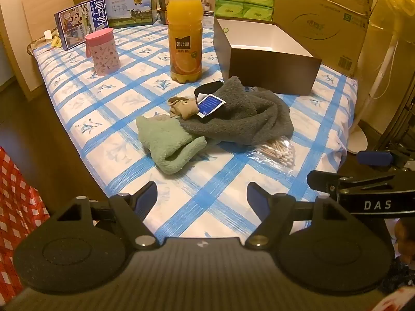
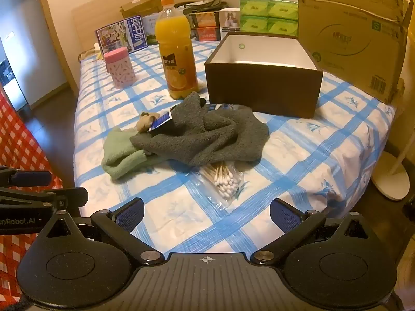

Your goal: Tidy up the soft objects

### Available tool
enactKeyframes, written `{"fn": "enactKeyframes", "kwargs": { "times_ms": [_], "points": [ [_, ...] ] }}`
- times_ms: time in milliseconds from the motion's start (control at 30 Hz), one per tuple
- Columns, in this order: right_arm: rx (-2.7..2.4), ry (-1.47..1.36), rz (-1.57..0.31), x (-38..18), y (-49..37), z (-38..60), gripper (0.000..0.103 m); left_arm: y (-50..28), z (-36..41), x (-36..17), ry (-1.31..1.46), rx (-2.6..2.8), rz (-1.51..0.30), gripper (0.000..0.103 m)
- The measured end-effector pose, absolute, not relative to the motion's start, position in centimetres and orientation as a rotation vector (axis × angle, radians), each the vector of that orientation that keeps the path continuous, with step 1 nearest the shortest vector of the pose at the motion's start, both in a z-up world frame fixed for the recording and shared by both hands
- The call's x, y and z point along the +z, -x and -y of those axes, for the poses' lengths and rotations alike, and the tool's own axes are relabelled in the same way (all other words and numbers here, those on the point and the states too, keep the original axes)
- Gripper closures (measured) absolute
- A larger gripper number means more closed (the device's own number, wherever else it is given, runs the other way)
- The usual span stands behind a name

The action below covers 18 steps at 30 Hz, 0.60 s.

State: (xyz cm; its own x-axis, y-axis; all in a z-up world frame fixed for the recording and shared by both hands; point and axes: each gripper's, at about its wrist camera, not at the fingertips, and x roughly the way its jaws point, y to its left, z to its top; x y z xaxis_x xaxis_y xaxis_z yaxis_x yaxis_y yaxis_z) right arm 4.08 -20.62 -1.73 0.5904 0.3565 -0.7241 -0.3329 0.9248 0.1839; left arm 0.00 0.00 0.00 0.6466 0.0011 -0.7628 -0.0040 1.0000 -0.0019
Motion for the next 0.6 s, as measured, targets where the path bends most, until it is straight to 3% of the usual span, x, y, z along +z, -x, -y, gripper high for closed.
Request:
{"fn": "enactKeyframes", "kwargs": {
  "times_ms": [600],
  "points": [
    [0.401, -0.03, -0.846, -1.6, -4.04, 20.43, 0.0, -0.02, 0.01, -0.01, 0.004, 0.001, -0.872, 0.029]
  ]
}}
